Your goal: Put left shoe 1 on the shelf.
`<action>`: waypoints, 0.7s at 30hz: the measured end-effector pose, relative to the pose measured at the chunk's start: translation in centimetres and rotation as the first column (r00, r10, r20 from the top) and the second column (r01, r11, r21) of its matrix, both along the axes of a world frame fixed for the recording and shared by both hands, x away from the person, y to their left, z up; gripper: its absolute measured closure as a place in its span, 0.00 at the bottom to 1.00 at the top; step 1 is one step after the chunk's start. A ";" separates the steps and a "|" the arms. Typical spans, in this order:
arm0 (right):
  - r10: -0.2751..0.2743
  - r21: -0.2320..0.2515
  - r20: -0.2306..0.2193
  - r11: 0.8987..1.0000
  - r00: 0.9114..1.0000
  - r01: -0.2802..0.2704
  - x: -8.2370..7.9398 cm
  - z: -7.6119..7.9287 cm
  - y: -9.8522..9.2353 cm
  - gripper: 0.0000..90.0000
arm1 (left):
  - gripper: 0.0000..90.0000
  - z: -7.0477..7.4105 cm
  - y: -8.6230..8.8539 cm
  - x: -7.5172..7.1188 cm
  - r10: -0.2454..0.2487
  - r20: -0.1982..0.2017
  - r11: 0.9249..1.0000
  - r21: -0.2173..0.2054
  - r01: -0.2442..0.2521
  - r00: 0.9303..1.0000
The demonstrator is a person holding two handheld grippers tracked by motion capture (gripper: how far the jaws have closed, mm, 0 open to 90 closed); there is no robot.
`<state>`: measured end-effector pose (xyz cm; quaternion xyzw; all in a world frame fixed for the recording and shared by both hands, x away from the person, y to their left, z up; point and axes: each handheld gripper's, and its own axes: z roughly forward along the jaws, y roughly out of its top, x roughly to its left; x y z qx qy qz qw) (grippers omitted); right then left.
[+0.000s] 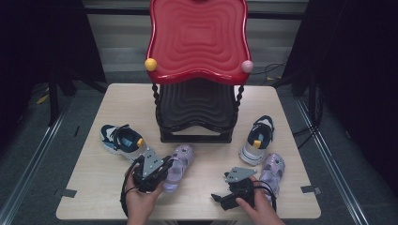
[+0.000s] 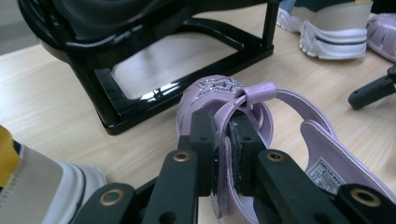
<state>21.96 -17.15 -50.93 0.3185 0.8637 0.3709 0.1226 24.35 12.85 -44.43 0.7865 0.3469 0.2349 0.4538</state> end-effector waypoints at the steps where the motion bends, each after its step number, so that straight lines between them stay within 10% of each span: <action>1: 0.000 0.000 0.000 1.000 1.000 0.000 0.0 0.0 0.0 0.11 | 0.91 0.1 0.0 0.0 0.001 0.005 1.000 -0.004 -0.001 1.000; 21: -0.001 0.000 0.000 1.000 1.000 0.001 0.0 0.0 0.0 0.11 | 0.91 4.5 0.0 0.2 0.025 0.113 0.996 -0.087 -0.015 0.993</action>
